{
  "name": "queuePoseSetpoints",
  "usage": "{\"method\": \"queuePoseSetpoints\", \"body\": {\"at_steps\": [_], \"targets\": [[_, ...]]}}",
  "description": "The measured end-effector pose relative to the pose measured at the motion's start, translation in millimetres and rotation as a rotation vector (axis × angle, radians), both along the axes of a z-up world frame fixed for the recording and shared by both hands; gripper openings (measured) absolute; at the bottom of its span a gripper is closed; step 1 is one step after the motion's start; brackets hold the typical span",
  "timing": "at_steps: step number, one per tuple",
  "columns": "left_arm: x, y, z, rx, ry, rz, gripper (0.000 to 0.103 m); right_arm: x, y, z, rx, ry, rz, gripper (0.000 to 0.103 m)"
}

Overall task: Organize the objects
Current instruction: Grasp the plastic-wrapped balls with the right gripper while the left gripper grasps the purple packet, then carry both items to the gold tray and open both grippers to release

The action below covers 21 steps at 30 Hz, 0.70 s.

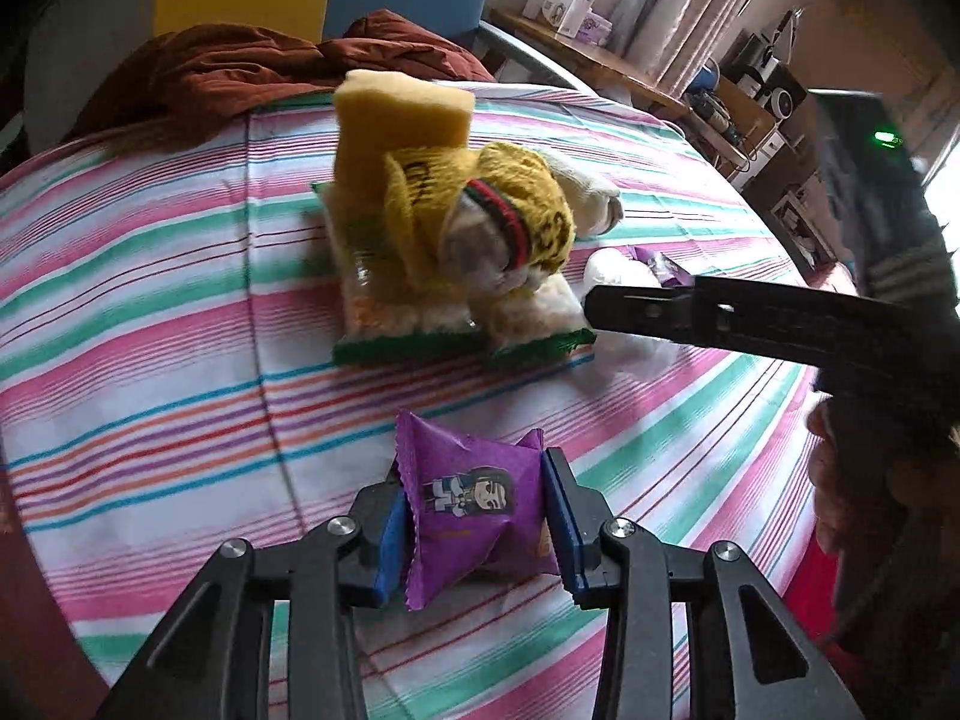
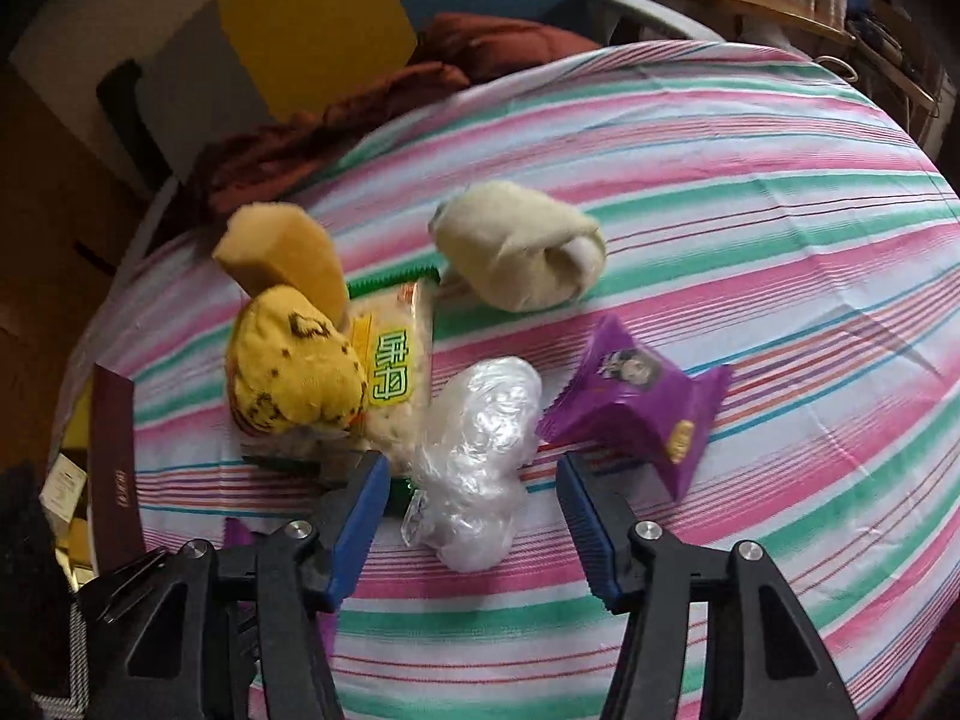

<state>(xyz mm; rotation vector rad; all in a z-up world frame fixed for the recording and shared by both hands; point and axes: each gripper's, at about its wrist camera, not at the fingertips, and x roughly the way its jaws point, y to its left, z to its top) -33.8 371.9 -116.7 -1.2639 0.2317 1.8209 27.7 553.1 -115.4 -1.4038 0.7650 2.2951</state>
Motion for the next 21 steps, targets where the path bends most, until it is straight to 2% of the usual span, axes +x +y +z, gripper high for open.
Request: {"method": "queuePoseSetpoints", "body": {"at_steps": [2, 5, 8, 15, 21], "targets": [[0.0, -5.8, 0.3, 0.000, 0.001, 0.003, 0.041, -2.7, -3.4, -3.7, 0.019, -0.021, 0.014, 0.045], [-1.1, -10.5, 2.8, -0.004, 0.002, 0.009, 0.040, 1.0, -4.8, 0.8, 0.045, -0.004, 0.025, 0.035], [-1.6, -17.8, 5.7, -0.007, 0.004, 0.011, 0.040, 6.9, -6.4, 8.6, 0.067, 0.013, 0.023, 0.034], [1.1, -40.2, 23.7, 0.023, 0.037, 0.023, 0.039, 26.6, -8.4, 40.0, 0.115, 0.144, -0.021, 0.034], [0.8, -79.5, 51.7, 0.069, 0.081, 0.070, 0.039, 21.8, -29.4, 60.7, 0.148, 0.232, 0.039, 0.034]]}}
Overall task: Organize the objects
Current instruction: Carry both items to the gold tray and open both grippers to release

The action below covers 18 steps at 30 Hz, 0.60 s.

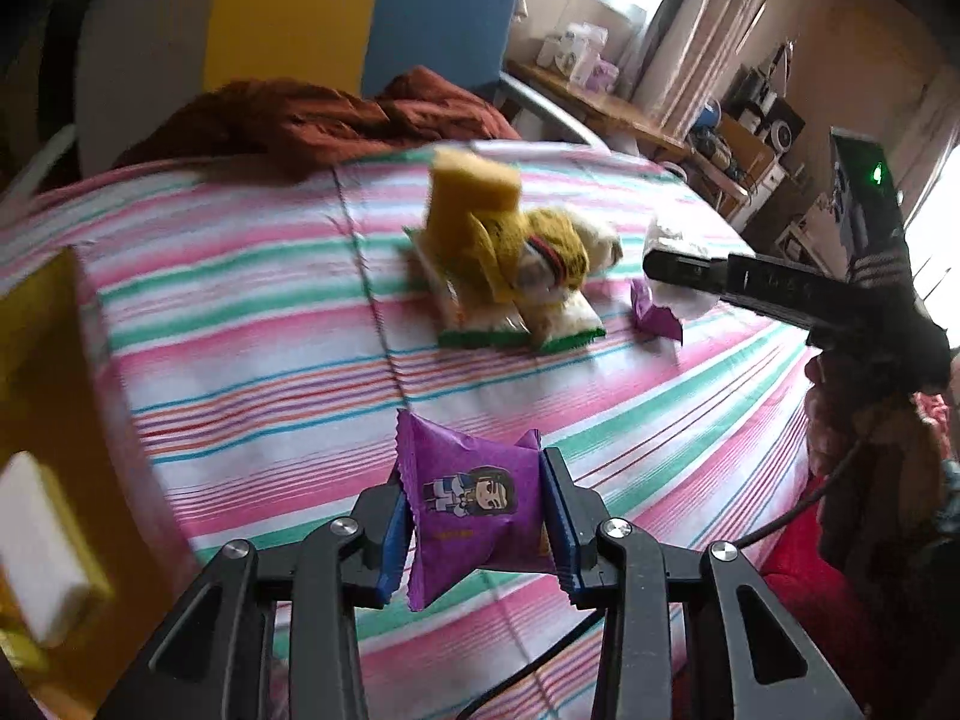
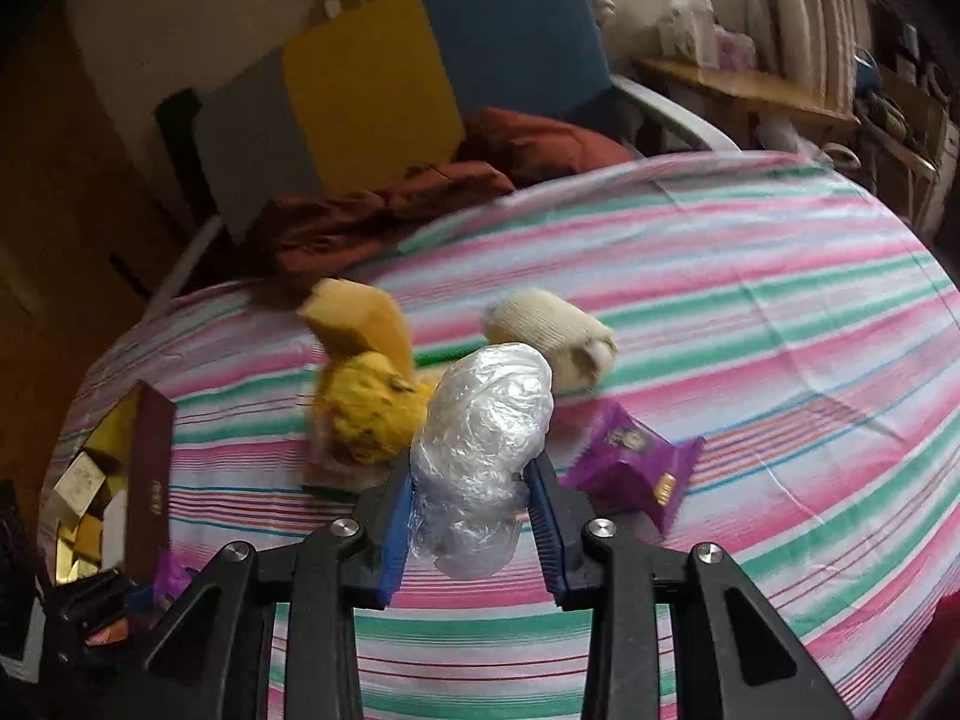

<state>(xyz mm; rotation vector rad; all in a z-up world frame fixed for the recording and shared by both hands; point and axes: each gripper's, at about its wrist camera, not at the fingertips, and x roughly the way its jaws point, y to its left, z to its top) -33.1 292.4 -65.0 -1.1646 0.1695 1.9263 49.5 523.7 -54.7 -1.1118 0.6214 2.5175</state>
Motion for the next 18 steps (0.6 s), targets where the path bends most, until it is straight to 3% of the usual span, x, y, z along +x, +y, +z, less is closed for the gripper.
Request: {"method": "queuePoseSetpoints", "body": {"at_steps": [9, 18], "targets": [[-20.5, -82.5, 37.8, 0.072, 0.062, 0.148, 0.039, -12.5, -69.4, 24.0, -0.033, 0.068, 0.154, 0.034], [-62.8, -173.4, 35.3, 0.041, 0.091, 0.353, 0.040, -61.0, -176.2, 36.8, -0.063, 0.078, 0.398, 0.034]]}}
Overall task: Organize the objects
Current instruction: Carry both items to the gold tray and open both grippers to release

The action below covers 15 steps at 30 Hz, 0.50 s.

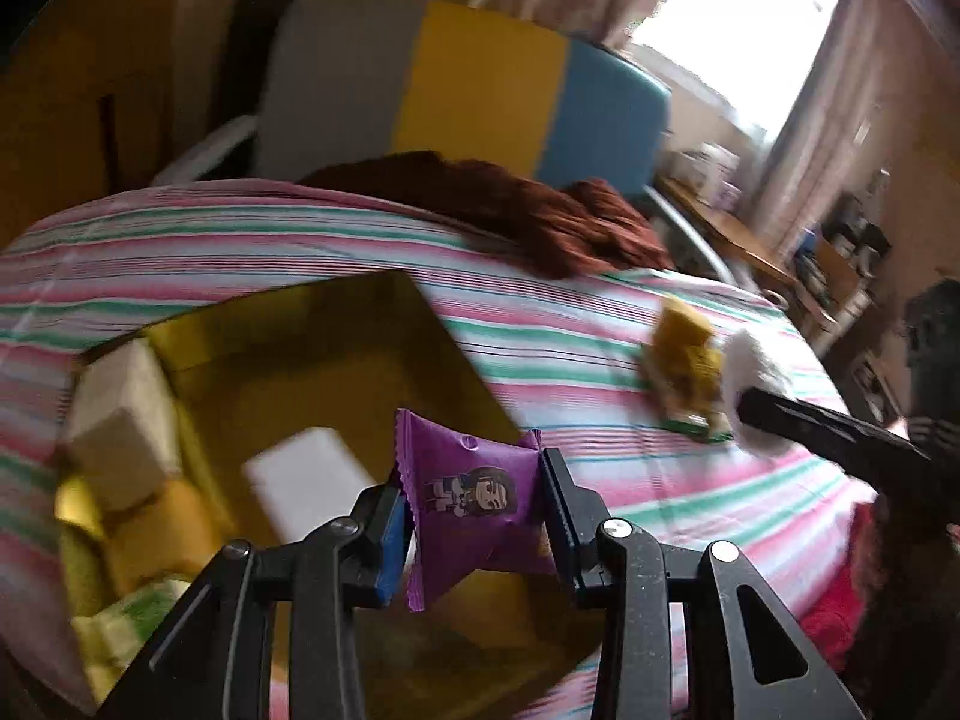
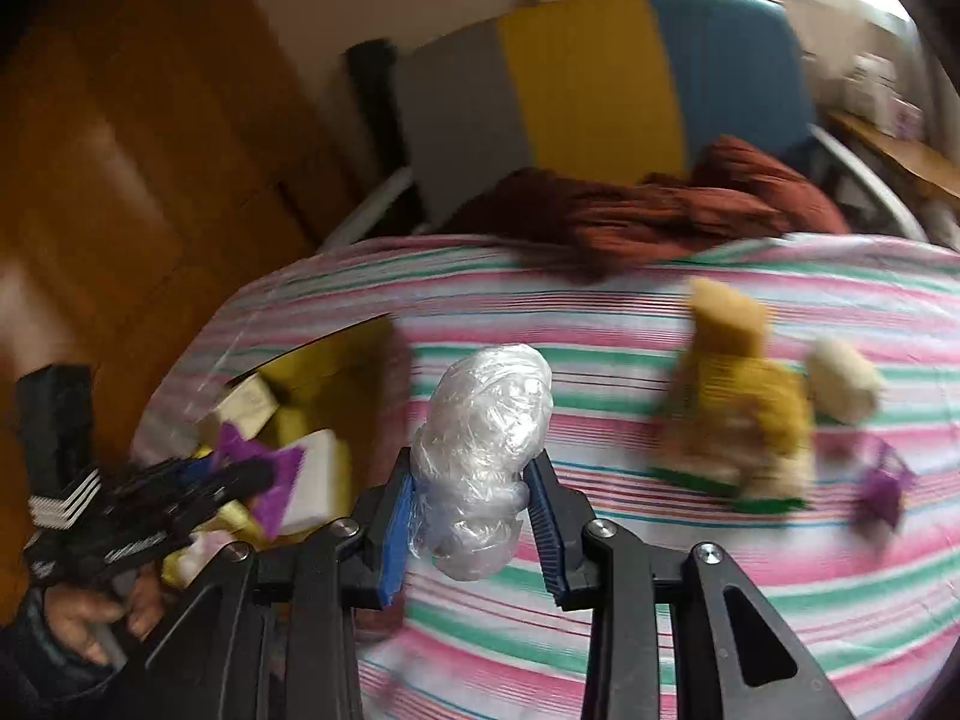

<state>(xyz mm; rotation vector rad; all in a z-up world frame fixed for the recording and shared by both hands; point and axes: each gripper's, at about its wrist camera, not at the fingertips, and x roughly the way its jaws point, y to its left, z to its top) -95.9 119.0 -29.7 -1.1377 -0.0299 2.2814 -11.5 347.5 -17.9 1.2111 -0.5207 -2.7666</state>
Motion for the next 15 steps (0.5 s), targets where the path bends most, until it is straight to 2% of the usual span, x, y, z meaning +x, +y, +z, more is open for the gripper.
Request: {"method": "queuePoseSetpoints", "body": {"at_steps": [7, 10, 12, 15], "targets": [[-48.2, -42.6, -2.1, -0.055, 0.027, 0.142, 0.041, -50.4, -75.6, -13.5, 0.032, -0.075, 0.128, 0.035], [-64.1, -57.2, -3.6, -0.063, 0.040, 0.204, 0.051, -74.2, -97.0, -17.0, 0.063, -0.091, 0.141, 0.038], [-68.8, -67.3, -2.9, -0.050, 0.039, 0.239, 0.064, -87.9, -107.2, -16.7, 0.086, -0.088, 0.126, 0.044], [-64.8, -80.8, -0.8, -0.031, 0.059, 0.276, 0.071, -97.7, -113.1, -18.3, 0.089, -0.086, 0.111, 0.046]]}}
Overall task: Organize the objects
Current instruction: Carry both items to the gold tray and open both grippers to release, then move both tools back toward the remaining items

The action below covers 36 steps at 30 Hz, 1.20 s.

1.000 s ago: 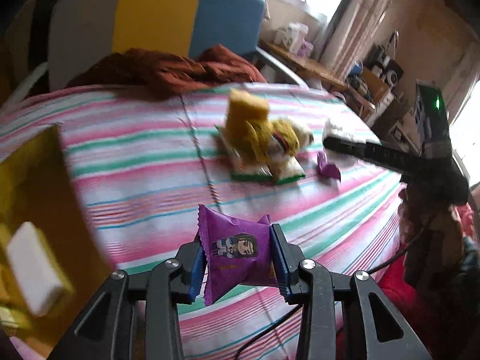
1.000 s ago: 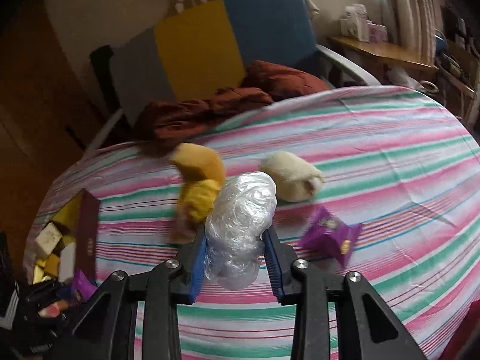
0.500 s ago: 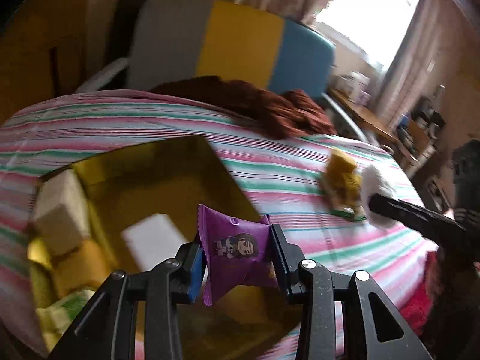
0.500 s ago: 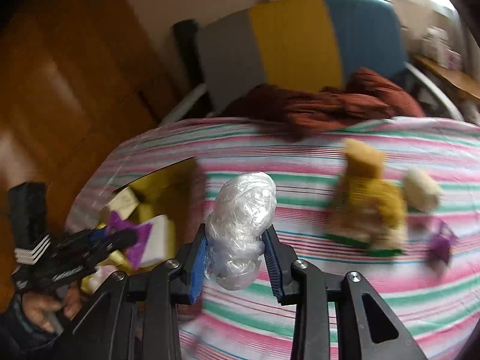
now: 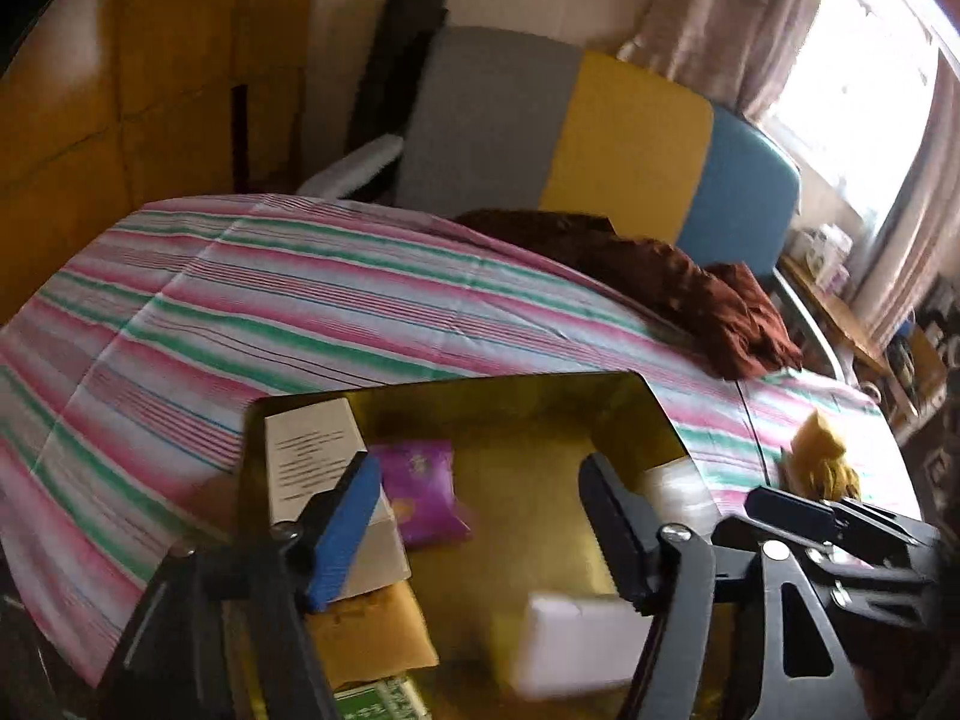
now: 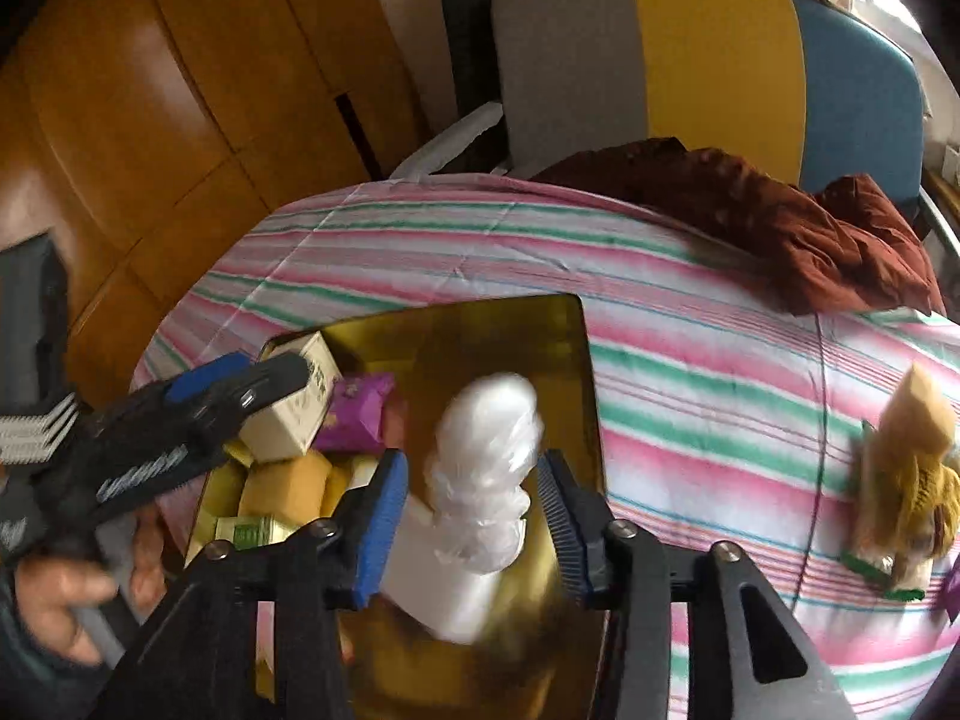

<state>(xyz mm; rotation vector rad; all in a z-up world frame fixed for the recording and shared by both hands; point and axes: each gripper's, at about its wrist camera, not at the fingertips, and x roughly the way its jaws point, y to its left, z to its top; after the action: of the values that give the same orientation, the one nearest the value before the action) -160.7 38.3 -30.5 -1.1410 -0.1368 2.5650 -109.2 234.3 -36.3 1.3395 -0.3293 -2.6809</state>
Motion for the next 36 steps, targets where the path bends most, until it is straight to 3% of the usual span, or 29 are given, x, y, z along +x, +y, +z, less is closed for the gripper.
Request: {"method": "queuePoseSetpoints", "body": {"at_steps": [14, 28, 36], "targets": [[57.4, -18.9, -5.0, -0.010, 0.021, 0.027, 0.078, 39.3, -5.6, -26.7, 0.005, -0.067, -0.023, 0.048], [100.1, -3.3, 10.5, -0.091, 0.143, 0.007, 0.087, 71.8, -16.4, -9.7, 0.123, 0.040, -0.061, 0.050], [112.7, 2.1, 15.2, -0.112, 0.175, -0.010, 0.089, 80.1, -13.4, -8.0, 0.118, 0.058, -0.077, 0.050]]}}
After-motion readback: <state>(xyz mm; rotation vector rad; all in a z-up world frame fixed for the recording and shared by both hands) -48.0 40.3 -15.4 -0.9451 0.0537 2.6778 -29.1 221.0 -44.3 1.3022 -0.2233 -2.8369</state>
